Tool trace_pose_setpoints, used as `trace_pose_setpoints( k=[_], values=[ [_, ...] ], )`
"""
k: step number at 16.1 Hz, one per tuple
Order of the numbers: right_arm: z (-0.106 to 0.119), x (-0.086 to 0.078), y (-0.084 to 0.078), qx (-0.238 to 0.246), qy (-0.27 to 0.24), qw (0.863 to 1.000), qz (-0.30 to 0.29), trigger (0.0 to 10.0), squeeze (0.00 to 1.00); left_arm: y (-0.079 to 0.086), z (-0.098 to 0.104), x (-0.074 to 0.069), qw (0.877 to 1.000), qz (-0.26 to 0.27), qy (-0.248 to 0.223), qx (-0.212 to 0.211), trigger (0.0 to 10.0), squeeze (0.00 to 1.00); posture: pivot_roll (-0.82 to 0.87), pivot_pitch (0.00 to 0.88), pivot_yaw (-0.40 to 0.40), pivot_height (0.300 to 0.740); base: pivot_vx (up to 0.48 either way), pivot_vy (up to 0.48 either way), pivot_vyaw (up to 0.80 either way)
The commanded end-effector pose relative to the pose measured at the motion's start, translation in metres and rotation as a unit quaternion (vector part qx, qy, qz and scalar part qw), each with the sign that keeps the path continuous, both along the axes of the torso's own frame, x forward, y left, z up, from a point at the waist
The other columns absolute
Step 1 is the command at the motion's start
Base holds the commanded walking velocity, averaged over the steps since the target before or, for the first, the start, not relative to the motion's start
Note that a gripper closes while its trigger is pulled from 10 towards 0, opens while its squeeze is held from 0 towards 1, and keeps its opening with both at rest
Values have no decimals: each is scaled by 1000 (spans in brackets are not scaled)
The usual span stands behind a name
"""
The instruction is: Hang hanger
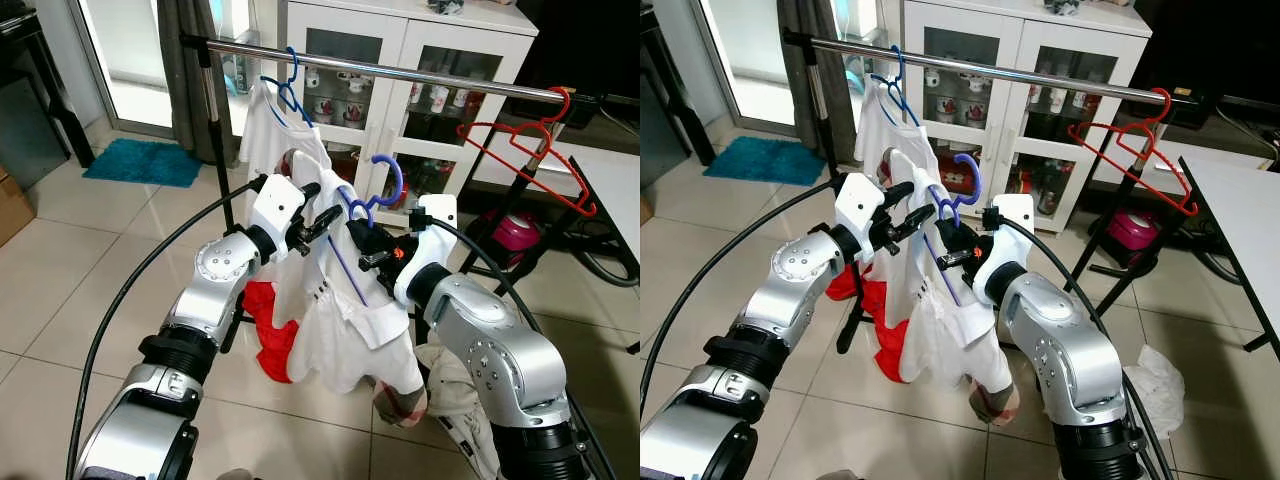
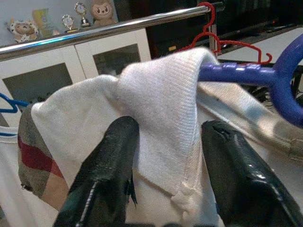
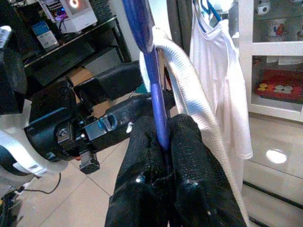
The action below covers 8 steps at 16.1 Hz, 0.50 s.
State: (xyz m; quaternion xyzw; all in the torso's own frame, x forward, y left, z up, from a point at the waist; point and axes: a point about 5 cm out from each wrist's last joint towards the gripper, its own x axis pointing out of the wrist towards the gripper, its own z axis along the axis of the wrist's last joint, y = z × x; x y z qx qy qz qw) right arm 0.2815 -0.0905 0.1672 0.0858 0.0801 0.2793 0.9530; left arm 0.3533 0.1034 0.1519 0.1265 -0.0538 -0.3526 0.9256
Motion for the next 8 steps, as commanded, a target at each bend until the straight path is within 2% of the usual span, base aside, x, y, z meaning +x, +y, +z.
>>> trace_pose_setpoints(
  k=[1, 8],
  values=[
    [9, -2, -1, 7, -20, 1000, 4, 0, 0, -1, 3, 3, 1000, 3, -3, 7, 0, 0, -41, 0, -52, 740, 0, 0, 0],
    [8, 1, -3, 3, -15, 1000, 2, 0, 0, 6, 7, 10, 1000, 24, -5, 3, 0, 0, -38, 0, -57, 740, 0, 0, 0]
  ],
)
